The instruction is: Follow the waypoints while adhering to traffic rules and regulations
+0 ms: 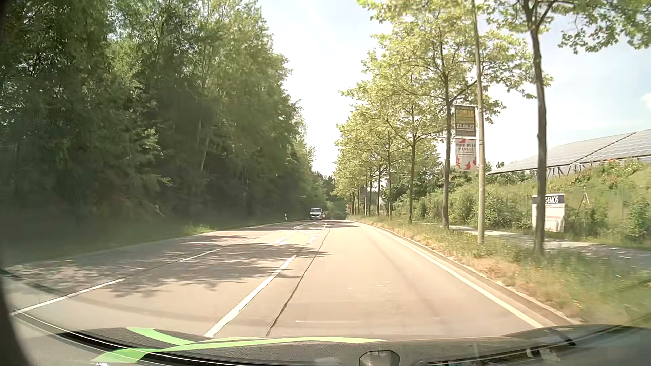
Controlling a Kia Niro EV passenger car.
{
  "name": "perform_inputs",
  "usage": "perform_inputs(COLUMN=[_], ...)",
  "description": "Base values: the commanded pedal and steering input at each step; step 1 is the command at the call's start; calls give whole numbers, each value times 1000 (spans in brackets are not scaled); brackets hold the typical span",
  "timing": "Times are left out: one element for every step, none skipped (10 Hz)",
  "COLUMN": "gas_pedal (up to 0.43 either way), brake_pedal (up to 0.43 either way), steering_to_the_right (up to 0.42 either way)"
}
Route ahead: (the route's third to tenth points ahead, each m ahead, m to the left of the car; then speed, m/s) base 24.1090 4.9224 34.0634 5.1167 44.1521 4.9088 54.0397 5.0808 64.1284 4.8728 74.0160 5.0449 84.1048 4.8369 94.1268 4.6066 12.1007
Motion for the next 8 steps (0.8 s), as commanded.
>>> perform_inputs(gas_pedal=[150, 150, 150, 150, 150, 150, 150, 150], brake_pedal=[0, 0, 0, 0, 0, 0, 0, 0], steering_to_the_right=[-6, -6, -6, -6, -6, -6, -6, -6])
